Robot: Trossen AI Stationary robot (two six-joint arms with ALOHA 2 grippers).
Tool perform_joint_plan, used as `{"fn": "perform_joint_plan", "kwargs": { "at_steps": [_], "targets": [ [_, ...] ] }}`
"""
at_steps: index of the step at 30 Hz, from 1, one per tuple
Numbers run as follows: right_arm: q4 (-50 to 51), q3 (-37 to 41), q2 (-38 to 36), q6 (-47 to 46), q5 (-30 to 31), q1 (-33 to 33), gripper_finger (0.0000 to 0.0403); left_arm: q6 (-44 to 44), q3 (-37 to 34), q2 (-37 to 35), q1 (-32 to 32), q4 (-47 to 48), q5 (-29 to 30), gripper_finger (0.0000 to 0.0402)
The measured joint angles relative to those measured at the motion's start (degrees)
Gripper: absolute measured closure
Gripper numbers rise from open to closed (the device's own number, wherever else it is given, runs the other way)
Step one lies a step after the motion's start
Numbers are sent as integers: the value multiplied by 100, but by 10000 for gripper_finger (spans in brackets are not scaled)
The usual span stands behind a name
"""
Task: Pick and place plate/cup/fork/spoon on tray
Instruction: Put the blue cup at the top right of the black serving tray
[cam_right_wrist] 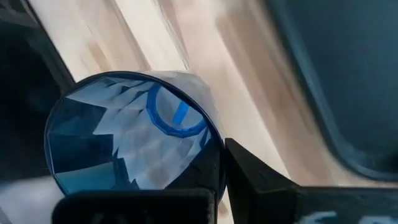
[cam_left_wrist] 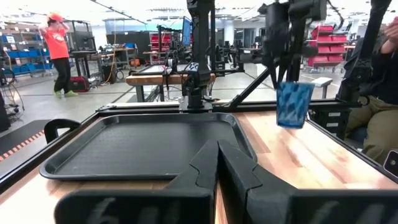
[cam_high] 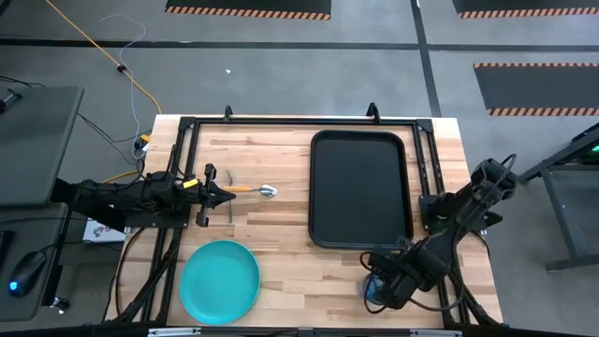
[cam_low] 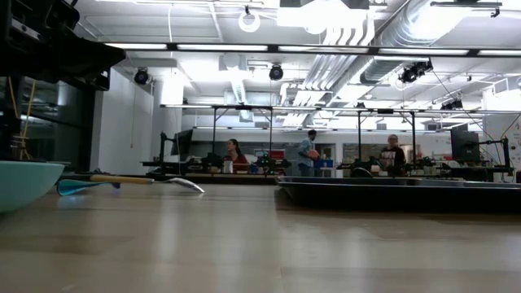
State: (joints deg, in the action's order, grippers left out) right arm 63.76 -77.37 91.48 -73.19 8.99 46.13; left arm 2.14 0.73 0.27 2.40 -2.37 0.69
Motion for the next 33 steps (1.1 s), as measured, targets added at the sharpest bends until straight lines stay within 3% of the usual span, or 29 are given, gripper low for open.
{"fn": "perform_joint_plan", "kwargs": {
  "at_steps": [9, 16, 18, 25, 30, 33],
  "targets": [
    [1117, -1192, -9, 121, 1911, -680, 402, 2, 0, -2, 0, 0, 0, 401],
    [2676, -1453, -9, -31, 2648, -2752, 402, 1, 0, -1, 0, 0, 0, 401],
    [2576, -1331, -102, 336, 2799, -3534, 402, 2, 0, -2, 0, 0, 0, 401],
    [2485, -1014, -167, 1462, 1835, -6239, 402, 2, 0, 9, 0, 27, 2, 401],
    [2284, -432, -190, 2030, 1584, -7454, 403, 1, 0, 9, 1, 23, 0, 401],
    [1769, 115, -319, 2407, 1118, -7898, 403, 1, 0, 9, 0, 20, 0, 401]
  ]
}}
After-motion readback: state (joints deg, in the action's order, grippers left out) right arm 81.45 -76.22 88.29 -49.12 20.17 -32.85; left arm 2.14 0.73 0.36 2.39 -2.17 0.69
